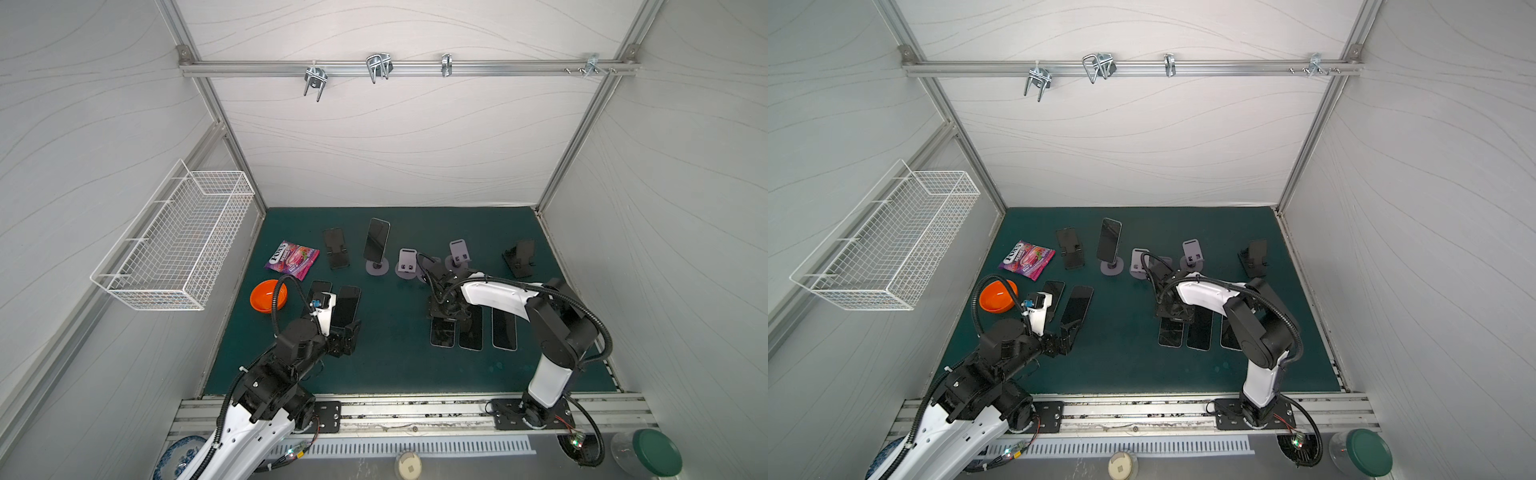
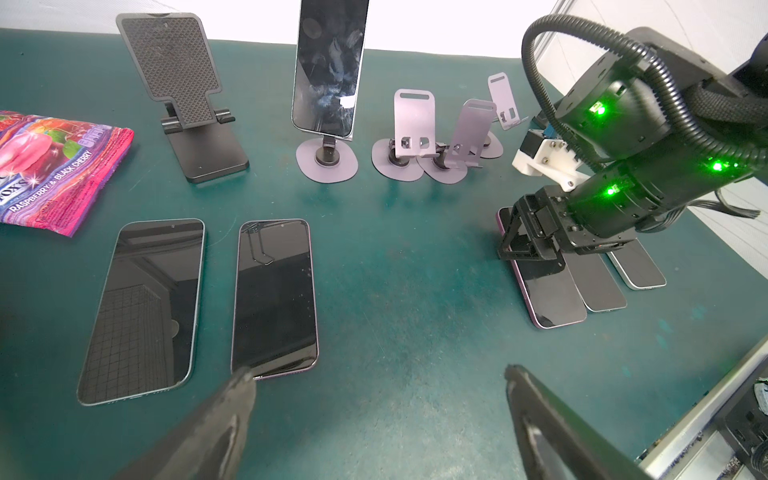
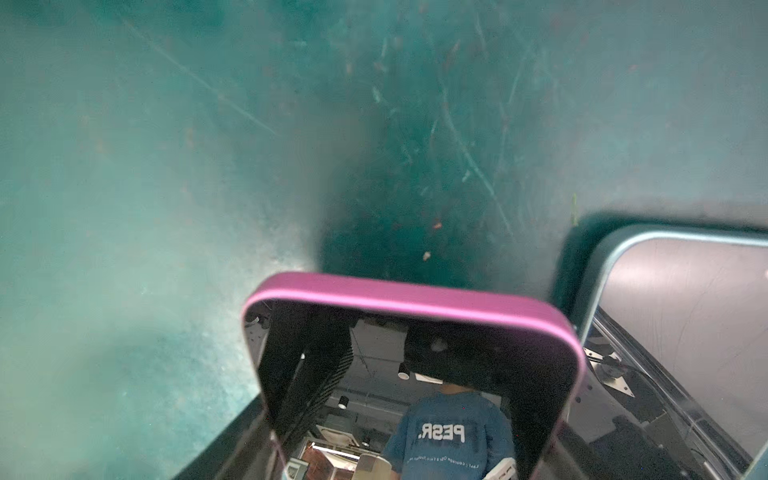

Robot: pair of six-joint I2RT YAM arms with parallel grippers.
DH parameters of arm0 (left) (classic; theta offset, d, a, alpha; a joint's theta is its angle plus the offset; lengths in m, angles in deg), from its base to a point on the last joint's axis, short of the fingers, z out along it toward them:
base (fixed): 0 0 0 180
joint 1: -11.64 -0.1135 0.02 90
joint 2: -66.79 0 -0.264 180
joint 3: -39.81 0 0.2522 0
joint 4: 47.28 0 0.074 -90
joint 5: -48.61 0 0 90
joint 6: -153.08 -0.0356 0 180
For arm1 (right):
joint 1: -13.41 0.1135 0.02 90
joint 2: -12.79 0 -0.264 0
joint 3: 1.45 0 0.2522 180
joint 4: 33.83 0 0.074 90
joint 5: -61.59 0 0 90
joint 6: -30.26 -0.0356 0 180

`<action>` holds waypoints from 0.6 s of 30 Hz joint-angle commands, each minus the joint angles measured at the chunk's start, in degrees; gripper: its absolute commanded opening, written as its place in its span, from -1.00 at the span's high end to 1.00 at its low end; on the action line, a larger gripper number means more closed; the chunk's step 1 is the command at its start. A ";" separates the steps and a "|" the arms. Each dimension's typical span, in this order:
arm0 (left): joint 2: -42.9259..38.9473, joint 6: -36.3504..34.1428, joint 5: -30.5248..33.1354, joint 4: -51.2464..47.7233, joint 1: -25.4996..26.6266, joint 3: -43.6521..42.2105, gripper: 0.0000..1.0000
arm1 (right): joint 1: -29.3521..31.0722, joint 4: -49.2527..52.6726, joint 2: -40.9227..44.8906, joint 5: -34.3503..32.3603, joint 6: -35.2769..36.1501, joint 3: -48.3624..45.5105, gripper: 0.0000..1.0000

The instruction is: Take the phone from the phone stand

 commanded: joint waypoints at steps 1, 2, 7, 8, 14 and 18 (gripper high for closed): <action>-0.31 0.44 2.31 0.42 0.31 1.48 -0.89 | -0.53 -0.67 -2.70 2.16 -0.06 -1.33 -0.55; -0.74 0.34 2.79 0.57 0.35 1.24 -0.89 | -0.57 -0.59 -2.86 2.31 -0.05 -1.18 -0.55; -2.29 -0.15 3.72 1.19 1.55 0.43 -0.90 | -0.53 0.16 -3.85 2.37 -0.04 -0.04 -0.56; -2.33 -0.28 3.94 1.24 2.11 0.51 -0.90 | -0.58 0.36 -3.99 2.33 -0.14 0.07 -0.58; -1.85 -0.30 5.79 2.41 7.05 -0.21 -0.91 | -0.59 1.03 -4.75 2.70 -1.20 -0.42 -0.71; -3.54 0.82 8.38 3.78 10.34 -2.30 -0.91 | -0.53 1.09 -4.30 2.40 -0.97 -0.69 -0.73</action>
